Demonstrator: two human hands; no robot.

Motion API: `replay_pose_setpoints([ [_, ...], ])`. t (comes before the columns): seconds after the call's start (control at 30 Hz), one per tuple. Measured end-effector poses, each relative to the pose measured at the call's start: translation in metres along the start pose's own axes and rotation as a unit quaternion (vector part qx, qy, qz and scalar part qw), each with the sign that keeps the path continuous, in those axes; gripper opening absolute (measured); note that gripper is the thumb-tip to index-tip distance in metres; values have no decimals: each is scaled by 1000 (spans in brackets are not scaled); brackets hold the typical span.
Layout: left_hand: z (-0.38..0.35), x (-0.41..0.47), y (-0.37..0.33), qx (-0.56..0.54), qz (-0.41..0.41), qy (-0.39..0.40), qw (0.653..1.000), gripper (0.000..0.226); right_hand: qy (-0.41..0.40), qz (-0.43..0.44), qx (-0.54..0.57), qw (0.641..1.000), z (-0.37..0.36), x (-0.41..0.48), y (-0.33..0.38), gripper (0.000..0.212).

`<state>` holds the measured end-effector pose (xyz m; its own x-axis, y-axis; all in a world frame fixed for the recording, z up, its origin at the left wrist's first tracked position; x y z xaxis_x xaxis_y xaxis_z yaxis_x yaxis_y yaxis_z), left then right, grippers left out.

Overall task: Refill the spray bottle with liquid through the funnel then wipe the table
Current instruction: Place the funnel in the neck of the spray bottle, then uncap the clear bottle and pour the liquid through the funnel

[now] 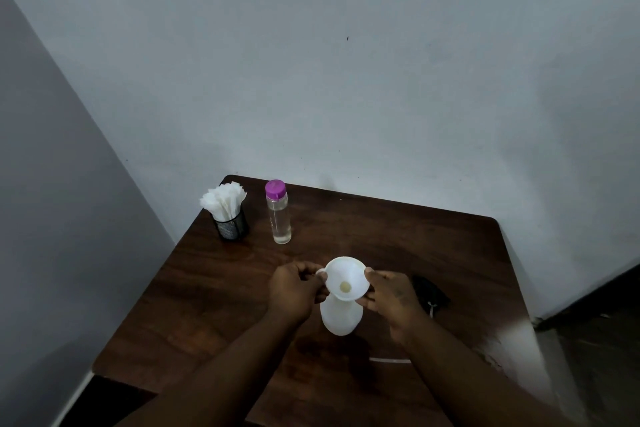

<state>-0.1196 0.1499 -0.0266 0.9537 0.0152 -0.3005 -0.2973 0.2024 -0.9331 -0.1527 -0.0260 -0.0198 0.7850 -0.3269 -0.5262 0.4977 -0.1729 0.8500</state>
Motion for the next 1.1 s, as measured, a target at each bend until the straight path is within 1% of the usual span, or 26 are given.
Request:
replay_pose_setpoints([
  [0.27, 1, 1, 5, -4, -7, 4, 1000, 6, 6, 11, -19, 1000, 0, 5, -3, 29],
  [0.33, 3, 2, 7, -5, -3, 13, 1000, 7, 5, 10, -25, 1000, 0, 6, -3, 26],
  [0.37, 3, 3, 7, -4, -3, 19, 1000, 8, -1, 9, -41, 999, 1, 6, -2, 22],
  [0.4, 5, 4, 7, -5, -3, 25, 1000, 9, -19, 23, -84, 996, 3, 7, 1, 23],
  [0.47, 8, 8, 8, -6, -5, 29, 1000, 9, -65, 92, -219, 969, 11, 12, 12, 41],
  [0.53, 13, 13, 7, -5, -6, 20, 1000, 7, -97, 166, -302, 934, 18, 15, 26, 55],
  [0.6, 20, 23, 7, -1, -2, -2, 1000, 11, -115, 227, -342, 904, 23, 21, 42, 57],
  [0.7, 34, 43, 8, 28, -1, -42, 999, 21, -125, 310, -383, 861, 15, 31, 68, 46],
  [0.8, 51, 66, 6, 114, -26, -90, 989, 34, -115, 340, -417, 835, -8, 43, 90, 36],
  [0.87, 60, 81, -4, 149, -41, -116, 981, 41, -93, 351, -431, 826, -27, 53, 102, 31],
  [0.97, 66, 104, -21, 160, -74, -141, 974, 57, -54, 360, -446, 817, -56, 68, 113, 23],
  [1.1, 65, 140, -32, 155, -94, -177, 967, 73, -8, 345, -459, 819, -92, 91, 114, 17],
])
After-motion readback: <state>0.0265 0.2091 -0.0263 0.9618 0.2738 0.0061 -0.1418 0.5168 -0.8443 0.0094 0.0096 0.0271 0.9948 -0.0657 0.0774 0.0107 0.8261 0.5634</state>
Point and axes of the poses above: each hand's wrist, its own x-axis towards the middle knuckle, its own z-axis out of the back of the hand, y = z × x, the point moved 2 cm from there along x, towards the middle knuckle, and after that the axes turned 1 degree about z, right-handed, at the moved point
